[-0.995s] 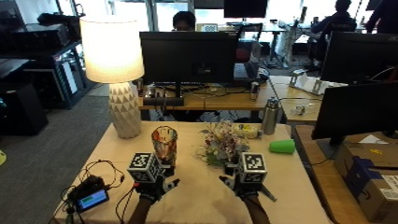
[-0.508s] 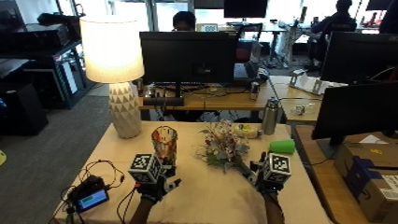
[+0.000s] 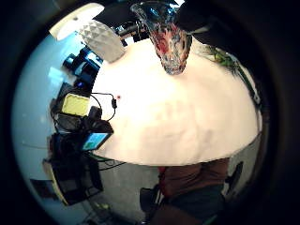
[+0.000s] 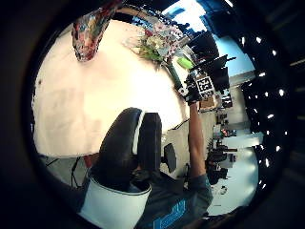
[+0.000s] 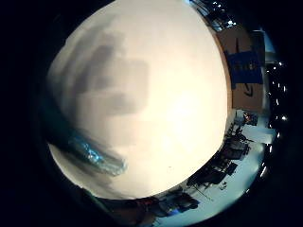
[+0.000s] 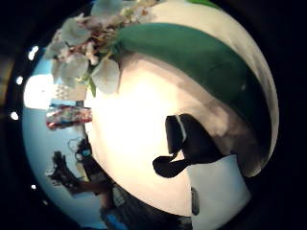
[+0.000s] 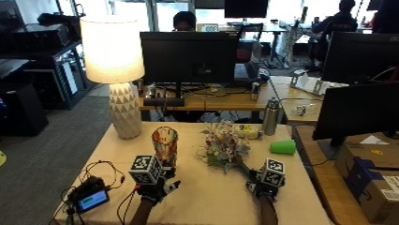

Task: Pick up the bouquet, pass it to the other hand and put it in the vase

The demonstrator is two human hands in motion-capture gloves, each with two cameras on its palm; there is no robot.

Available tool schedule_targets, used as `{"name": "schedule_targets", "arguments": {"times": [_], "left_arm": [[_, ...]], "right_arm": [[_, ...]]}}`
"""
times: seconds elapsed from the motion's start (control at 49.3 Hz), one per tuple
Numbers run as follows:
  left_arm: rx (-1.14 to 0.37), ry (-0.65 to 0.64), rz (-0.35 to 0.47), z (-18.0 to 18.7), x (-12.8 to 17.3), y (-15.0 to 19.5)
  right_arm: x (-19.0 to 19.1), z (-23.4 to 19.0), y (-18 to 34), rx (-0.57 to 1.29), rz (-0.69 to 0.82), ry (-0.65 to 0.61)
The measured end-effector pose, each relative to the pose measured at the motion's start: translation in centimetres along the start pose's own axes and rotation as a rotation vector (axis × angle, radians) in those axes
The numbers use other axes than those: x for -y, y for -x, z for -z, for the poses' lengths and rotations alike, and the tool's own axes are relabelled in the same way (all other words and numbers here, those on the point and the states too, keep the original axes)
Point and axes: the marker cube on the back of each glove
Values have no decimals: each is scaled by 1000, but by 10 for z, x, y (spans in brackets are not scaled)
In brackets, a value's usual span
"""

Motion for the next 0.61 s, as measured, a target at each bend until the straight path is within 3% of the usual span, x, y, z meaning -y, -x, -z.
{"name": "schedule_targets", "arguments": {"times": [0.162,0.345,0.528,0.609], "left_arm": [[0,6,2,-7,2,3],[-3,15,9,-8,2,3],[-5,4,6,-5,1,3],[-9,6,17,-5,1,4]], "right_arm": [[-8,2,8,5,-46,-6],[-15,13,15,-117,-64,-115],[-12,15,16,-198,-94,-266],[-2,19,17,-226,-87,-400]]}}
